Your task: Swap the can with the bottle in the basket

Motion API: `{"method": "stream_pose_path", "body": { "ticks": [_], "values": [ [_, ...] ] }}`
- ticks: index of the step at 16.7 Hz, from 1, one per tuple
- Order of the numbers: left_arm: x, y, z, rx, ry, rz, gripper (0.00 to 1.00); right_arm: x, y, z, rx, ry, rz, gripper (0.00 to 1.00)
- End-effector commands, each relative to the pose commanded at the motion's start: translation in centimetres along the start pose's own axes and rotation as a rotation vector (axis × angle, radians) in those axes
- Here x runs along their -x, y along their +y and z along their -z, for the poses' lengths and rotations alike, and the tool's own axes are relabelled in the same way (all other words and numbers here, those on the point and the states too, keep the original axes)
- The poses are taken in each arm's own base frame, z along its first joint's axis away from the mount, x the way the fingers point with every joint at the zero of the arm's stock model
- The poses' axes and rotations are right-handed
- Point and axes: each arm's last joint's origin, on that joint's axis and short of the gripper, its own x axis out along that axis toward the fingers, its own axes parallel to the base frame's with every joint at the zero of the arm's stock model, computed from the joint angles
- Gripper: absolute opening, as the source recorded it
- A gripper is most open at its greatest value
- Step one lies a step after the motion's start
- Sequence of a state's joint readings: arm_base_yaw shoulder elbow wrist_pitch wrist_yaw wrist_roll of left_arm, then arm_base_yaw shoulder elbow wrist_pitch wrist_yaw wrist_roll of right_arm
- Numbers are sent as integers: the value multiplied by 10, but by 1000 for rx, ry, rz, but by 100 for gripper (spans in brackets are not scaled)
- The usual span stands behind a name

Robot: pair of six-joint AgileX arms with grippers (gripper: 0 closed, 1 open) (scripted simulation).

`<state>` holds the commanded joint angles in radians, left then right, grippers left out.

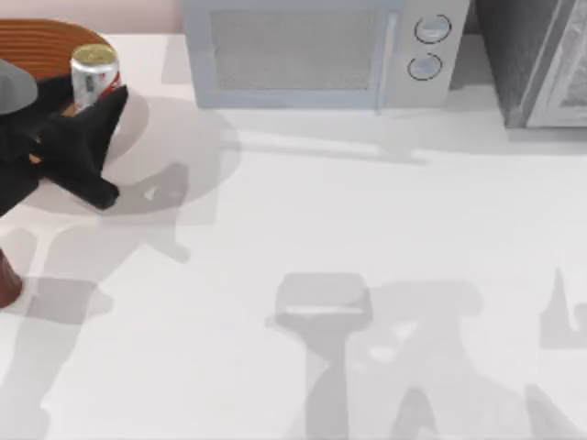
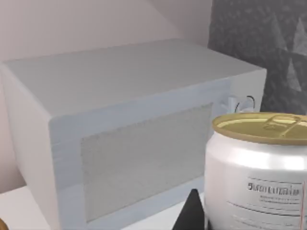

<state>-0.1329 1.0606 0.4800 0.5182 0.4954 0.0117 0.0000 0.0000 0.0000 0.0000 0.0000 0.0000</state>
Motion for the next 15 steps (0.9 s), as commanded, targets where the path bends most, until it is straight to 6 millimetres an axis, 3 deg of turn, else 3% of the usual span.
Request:
{"method": "stream_pose_path", "body": {
  "ticks": [3, 6, 11, 15],
  "values": [
    [-54, 10, 1, -12, -13, 190, 0, 0, 0, 0, 0, 0, 0, 100],
    [-110, 17, 22, -23, -23, 377, 0, 0, 0, 0, 0, 0, 0, 100],
    [-185, 15, 91, -39, -31, 659, 0, 0, 0, 0, 0, 0, 0, 100],
    [-218, 6, 154, -46, -32, 835, 0, 0, 0, 0, 0, 0, 0, 100]
  ]
}}
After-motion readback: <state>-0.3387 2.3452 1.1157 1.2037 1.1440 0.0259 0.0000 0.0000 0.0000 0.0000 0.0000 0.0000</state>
